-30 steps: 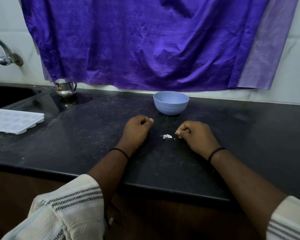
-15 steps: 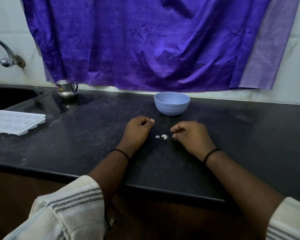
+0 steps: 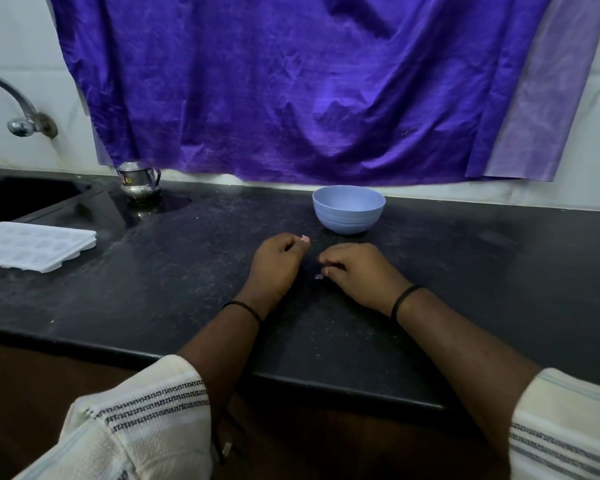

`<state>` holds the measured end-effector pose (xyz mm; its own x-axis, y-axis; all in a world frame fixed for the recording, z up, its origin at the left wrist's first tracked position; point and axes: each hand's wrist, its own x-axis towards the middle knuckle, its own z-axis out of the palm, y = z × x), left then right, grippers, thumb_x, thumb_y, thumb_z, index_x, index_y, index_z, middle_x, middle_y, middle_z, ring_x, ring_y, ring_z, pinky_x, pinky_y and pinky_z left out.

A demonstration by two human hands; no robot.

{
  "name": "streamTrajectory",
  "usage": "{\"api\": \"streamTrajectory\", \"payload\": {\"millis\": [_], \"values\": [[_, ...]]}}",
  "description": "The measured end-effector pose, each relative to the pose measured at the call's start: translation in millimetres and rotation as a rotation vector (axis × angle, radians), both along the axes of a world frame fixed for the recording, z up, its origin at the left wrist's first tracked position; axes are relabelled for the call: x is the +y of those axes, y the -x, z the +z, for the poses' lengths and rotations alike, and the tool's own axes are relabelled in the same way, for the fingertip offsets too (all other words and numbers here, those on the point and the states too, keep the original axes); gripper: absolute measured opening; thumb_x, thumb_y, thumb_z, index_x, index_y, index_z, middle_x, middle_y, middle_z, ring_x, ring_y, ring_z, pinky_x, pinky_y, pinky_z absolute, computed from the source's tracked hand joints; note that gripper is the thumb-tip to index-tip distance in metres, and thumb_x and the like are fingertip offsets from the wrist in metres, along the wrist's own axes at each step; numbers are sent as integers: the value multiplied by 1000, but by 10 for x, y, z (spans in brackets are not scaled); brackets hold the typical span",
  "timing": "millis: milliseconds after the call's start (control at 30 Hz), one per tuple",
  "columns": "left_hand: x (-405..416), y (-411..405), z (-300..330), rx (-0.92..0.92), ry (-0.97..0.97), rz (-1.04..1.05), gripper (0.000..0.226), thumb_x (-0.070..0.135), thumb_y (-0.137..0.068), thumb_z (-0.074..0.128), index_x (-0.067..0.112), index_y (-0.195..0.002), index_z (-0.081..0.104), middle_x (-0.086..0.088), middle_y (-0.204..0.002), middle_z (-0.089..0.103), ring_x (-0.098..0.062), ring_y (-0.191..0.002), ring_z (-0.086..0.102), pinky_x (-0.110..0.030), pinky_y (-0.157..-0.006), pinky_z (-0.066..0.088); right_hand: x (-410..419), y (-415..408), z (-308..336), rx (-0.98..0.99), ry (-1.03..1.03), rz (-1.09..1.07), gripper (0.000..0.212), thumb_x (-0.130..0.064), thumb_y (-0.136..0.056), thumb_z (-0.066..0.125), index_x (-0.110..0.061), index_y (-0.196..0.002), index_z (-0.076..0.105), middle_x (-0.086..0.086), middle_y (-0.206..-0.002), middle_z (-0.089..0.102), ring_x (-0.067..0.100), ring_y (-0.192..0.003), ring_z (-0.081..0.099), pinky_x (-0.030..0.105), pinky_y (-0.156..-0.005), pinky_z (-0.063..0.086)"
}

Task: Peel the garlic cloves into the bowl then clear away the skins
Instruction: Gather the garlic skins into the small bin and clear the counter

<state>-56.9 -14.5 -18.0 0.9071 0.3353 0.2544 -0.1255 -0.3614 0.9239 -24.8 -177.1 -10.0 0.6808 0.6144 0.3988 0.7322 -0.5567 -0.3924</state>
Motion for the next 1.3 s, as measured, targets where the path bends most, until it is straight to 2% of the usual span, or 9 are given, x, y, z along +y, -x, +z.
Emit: {"api": "streamTrajectory", "payload": {"millis": [67, 200, 367, 433, 700, 933, 1067, 1167, 1300], "values": [[2, 6, 9, 2, 27, -5, 29, 26, -98, 57, 2, -93, 71, -14, -91, 70, -29, -92, 66, -43, -85, 55, 37, 19, -35, -67, 177, 94, 20, -8, -93, 58, -12, -105, 73, 4, -105, 68, 19, -100, 61, 41, -90, 51], [-14, 25, 24, 13, 36, -6, 28, 26, -98, 58, 2, -95, 71, -14, -93, 70, -29, -93, 66, -44, -87, 55, -43, 24, 5, -57, 298, 118, 45, 3, -91, 51, -20, -125, 69, 2, -125, 66, 20, -116, 58, 38, -102, 46], [-12, 36, 22, 17, 42, 2, 31, 28, -98, 59, -1, -96, 70, -17, -96, 70, -32, -96, 65, -45, -88, 53, -260, 16, -13, -24, 55, 44, 33, 5, -91, 59, -12, -115, 74, 3, -116, 71, 14, -107, 64, 24, -101, 46], [-17, 45, 26, 18, 44, 1, 31, 28, -98, 59, -1, -96, 70, -18, -96, 70, -32, -96, 65, -43, -86, 53, -306, -7, -15, -26, -5, -7, 32, 3, -91, 61, -13, -115, 74, 1, -116, 71, 12, -106, 64, 23, -101, 47], [-9, 28, 22, 25, 36, -1, 30, 29, -98, 59, 2, -95, 70, -17, -97, 70, -29, -94, 65, -43, -86, 53, -277, 6, 81, 57, 206, -29, 37, -9, -89, 71, -17, -126, 69, -1, -124, 67, 15, -115, 61, 34, -104, 46], [-6, 18, 11, 19, 24, 4, 30, 29, -97, 60, 1, -94, 70, -16, -95, 70, -29, -92, 66, -39, -83, 53, -165, -19, 124, 15, 256, -11, 32, -6, -90, 66, -24, -116, 74, -2, -113, 71, 15, -102, 65, 36, -93, 52], [-13, 12, 4, 8, 19, 15, 30, 28, -97, 60, 0, -94, 70, -18, -94, 70, -25, -87, 65, -38, -82, 53, -128, 1, 152, 8, 361, -37, 33, -4, -94, 57, -24, -116, 73, 0, -115, 69, 19, -104, 63, 39, -93, 52], [-10, 2, -5, 11, 13, 21, 30, 28, -97, 60, 0, -94, 70, -17, -93, 70, -22, -84, 63, -38, -80, 53, -98, 33, 205, 22, 396, -35, 28, -10, -97, 53, -19, -114, 73, 2, -118, 66, 19, -107, 60, 38, -96, 49], [-9, -1, -7, 19, 20, 16, 29, 28, -98, 60, 2, -95, 70, -16, -93, 70, -24, -85, 64, -38, -81, 53, -69, 38, 241, 36, 441, -21, 17, -22, -96, 61, -17, -106, 74, 1, -110, 68, 17, -101, 61, 40, -93, 50]]}}
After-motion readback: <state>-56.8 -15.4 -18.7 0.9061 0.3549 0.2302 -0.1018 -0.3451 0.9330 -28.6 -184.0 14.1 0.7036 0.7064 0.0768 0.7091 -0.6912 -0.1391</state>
